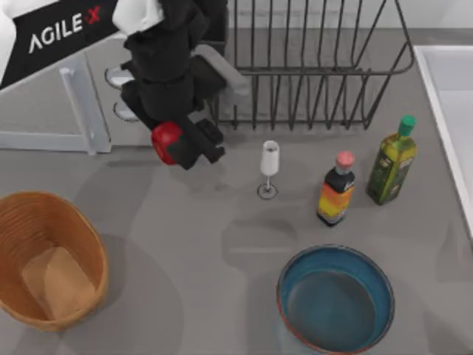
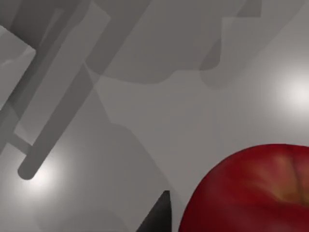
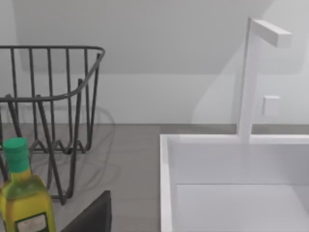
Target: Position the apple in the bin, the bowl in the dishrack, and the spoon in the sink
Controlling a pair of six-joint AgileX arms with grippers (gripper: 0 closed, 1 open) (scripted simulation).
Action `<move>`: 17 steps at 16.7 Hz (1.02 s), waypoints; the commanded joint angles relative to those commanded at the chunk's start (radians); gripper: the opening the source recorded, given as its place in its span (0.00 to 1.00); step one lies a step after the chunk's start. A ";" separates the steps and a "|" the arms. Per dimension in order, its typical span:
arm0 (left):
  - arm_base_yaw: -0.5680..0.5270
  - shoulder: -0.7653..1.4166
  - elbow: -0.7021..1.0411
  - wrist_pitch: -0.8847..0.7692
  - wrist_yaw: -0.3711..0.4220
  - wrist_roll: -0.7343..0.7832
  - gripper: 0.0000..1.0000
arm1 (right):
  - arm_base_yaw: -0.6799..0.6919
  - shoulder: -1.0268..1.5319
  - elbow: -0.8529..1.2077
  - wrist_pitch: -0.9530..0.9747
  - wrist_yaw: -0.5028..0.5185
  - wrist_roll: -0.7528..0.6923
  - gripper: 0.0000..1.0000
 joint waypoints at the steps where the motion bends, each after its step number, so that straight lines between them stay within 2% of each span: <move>1: -0.003 0.000 -0.002 -0.004 -0.003 0.010 0.00 | 0.000 0.000 0.000 0.000 0.000 0.000 1.00; 4: -0.026 -0.002 -0.014 -0.036 -0.032 0.104 0.00 | 0.000 0.000 0.000 0.000 0.000 0.000 1.00; 7: -0.056 -0.010 -0.039 -0.092 -0.085 0.293 0.00 | 0.000 0.000 0.000 0.000 0.000 0.000 1.00; 10: -0.085 -0.030 -0.081 -0.162 -0.156 0.567 0.00 | 0.000 0.000 0.000 0.000 0.000 0.000 1.00; 17: -0.137 -0.120 -0.221 -0.330 -0.349 1.322 0.00 | 0.000 0.000 0.000 0.000 0.000 0.000 1.00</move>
